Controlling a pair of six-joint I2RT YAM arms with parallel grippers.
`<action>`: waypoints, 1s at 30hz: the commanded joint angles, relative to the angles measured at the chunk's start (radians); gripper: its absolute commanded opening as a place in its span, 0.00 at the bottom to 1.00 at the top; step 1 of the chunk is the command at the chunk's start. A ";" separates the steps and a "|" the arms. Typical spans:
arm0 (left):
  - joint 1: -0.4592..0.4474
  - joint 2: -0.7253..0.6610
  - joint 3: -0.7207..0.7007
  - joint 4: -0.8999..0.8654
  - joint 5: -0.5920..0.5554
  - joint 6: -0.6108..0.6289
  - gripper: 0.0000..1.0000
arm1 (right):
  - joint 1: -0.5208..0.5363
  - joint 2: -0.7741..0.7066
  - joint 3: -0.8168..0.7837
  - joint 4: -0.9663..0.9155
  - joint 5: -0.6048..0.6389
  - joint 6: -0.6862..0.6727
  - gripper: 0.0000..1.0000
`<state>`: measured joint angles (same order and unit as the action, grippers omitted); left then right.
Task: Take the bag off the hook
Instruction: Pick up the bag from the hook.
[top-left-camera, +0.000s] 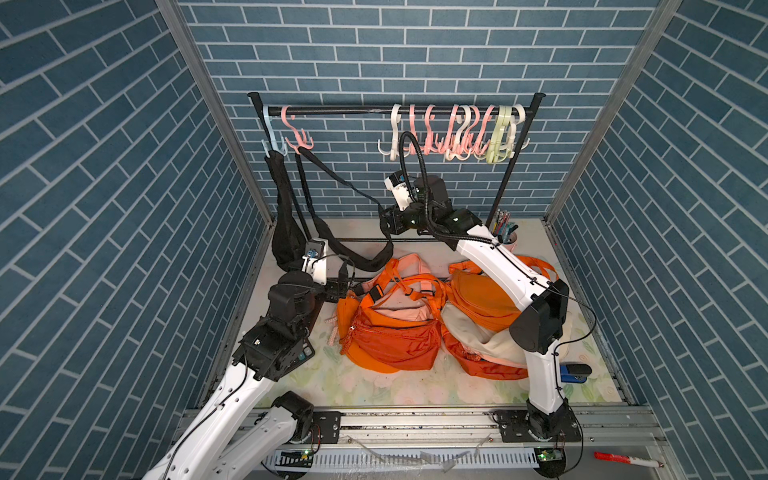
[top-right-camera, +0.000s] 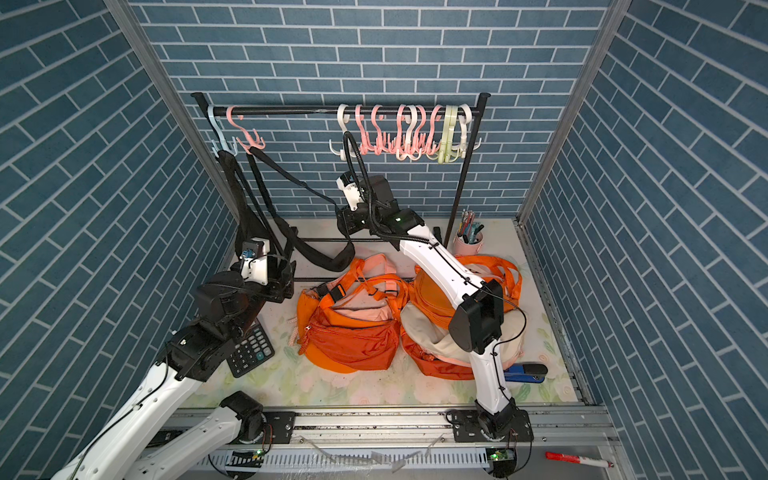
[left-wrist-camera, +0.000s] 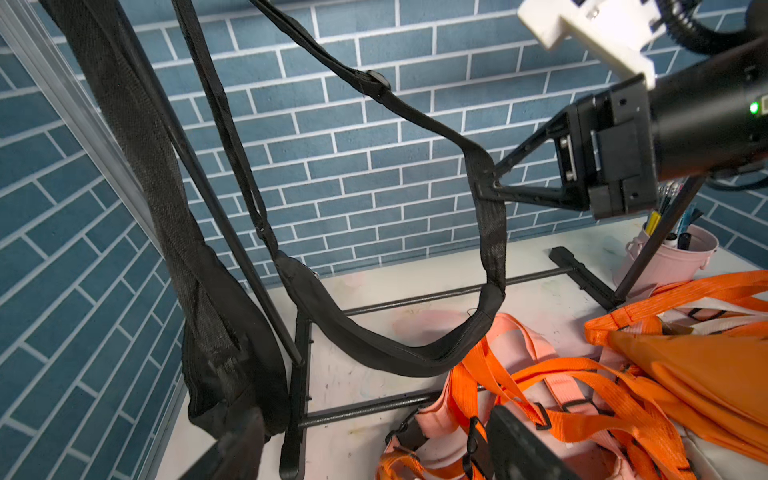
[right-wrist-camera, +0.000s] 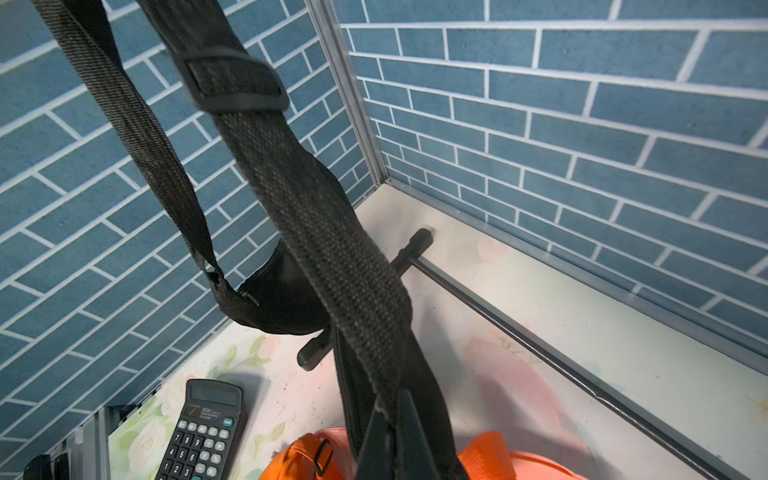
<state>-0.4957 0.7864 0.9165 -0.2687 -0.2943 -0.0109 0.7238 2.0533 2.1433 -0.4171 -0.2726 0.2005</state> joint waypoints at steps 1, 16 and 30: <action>0.005 0.031 0.047 0.062 0.001 0.006 0.85 | -0.018 -0.073 -0.048 0.029 0.015 -0.038 0.00; 0.061 0.269 0.162 0.250 0.027 0.012 0.87 | -0.106 -0.266 -0.313 0.134 0.007 -0.027 0.00; 0.276 0.475 0.231 0.477 0.326 -0.103 0.88 | -0.179 -0.286 -0.354 0.160 -0.056 0.008 0.00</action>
<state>-0.2562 1.2358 1.1290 0.1055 -0.0742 -0.0765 0.5522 1.8023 1.7935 -0.2852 -0.2989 0.2039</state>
